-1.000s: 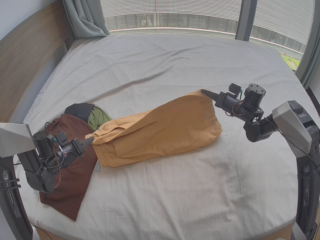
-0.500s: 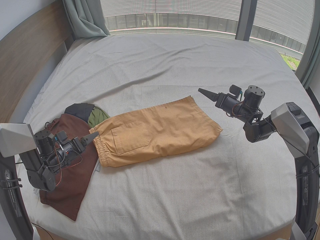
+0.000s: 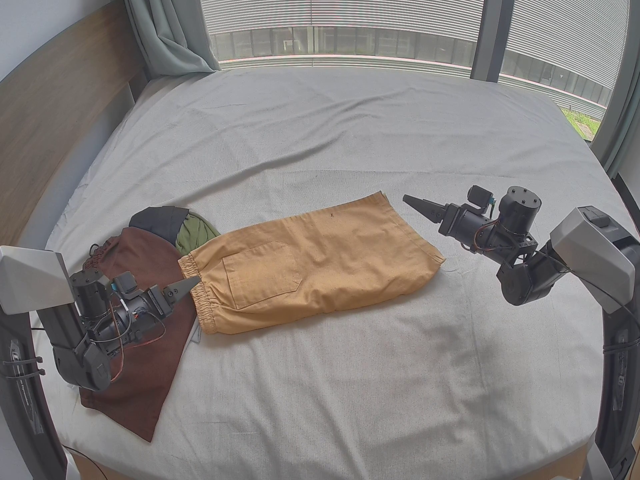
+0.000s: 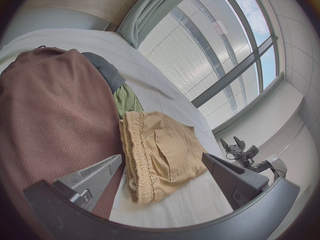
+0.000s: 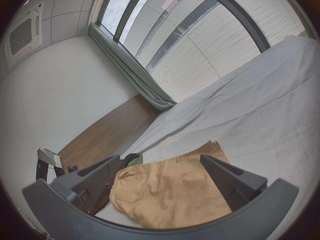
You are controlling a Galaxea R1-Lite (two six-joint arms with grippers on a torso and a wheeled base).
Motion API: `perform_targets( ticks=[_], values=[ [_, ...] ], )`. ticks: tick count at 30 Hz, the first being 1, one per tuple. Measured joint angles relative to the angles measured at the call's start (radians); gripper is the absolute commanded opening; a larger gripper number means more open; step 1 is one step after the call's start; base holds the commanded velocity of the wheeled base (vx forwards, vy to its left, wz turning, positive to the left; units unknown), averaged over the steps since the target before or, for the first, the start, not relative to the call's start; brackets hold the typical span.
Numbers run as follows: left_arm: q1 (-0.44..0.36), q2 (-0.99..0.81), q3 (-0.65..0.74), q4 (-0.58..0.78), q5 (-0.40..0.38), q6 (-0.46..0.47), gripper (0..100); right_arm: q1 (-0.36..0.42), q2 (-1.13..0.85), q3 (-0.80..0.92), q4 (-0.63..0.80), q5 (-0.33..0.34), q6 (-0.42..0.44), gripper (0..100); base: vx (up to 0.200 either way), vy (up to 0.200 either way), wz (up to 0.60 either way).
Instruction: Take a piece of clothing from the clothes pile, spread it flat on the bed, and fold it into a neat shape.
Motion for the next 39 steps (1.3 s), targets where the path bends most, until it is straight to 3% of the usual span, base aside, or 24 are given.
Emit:
perform_targets(
  ticks=[15,33,39],
  values=[
    [-0.047,0.069,0.002,0.0,0.005,0.001,100,0.002,-0.011,0.131,-0.109,0.0,-0.002,100,0.0,0.0,0.0],
    [-0.073,0.17,-0.057,-0.001,0.039,-0.003,100,0.006,0.007,0.146,-0.14,0.0,-0.005,100,0.0,0.0,0.0],
    [-0.098,0.18,-0.076,-0.001,0.054,-0.084,100,0.009,0.017,0.151,-0.146,0.0,-0.009,100,0.0,0.0,0.0]
  ],
)
